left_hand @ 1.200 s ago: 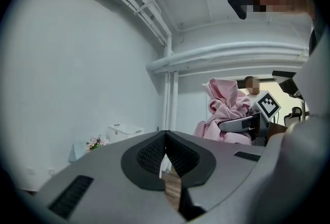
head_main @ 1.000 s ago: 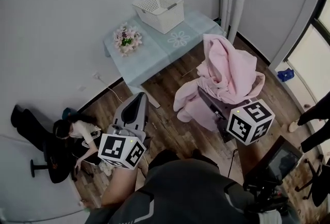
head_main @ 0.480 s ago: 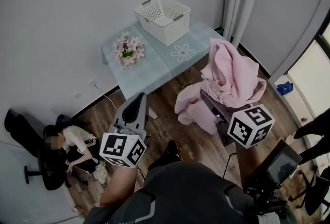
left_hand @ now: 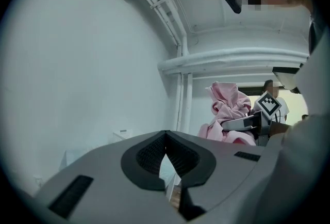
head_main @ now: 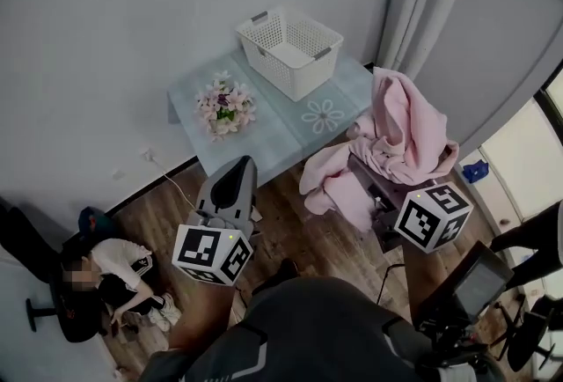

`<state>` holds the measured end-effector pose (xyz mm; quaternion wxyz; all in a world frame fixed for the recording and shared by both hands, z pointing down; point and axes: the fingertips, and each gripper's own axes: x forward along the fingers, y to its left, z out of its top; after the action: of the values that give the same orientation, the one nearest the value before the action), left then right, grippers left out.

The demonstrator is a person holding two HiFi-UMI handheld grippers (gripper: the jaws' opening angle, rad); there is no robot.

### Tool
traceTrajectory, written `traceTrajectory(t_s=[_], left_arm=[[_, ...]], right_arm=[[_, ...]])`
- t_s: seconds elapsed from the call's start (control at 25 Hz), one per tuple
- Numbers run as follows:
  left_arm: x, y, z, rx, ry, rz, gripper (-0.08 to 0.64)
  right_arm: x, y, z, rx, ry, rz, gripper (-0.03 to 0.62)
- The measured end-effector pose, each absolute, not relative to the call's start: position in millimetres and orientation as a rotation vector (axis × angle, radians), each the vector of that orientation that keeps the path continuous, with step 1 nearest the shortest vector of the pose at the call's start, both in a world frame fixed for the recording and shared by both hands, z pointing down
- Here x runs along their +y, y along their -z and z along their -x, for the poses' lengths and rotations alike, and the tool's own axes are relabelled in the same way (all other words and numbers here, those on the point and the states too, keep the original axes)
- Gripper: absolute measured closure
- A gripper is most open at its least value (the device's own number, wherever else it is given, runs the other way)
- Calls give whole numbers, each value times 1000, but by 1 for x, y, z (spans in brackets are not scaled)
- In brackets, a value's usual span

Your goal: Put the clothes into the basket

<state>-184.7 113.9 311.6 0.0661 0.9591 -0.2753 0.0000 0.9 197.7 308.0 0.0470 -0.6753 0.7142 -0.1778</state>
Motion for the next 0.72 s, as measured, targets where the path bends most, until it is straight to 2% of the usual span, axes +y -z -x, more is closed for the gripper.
traceTrajectory(t_s=[0.16, 0.48, 0.72], left_arm=[[72, -319, 188, -799, 17, -2873, 553], [64, -330, 182, -823, 80, -2888, 554], [9, -319, 136, -913, 7, -2878, 554]], right_arm=[[158, -309, 3, 2158, 565, 2079, 227], [143, -320, -2, 2146, 568, 1992, 227], [74, -317, -54, 2157, 640, 1899, 227]])
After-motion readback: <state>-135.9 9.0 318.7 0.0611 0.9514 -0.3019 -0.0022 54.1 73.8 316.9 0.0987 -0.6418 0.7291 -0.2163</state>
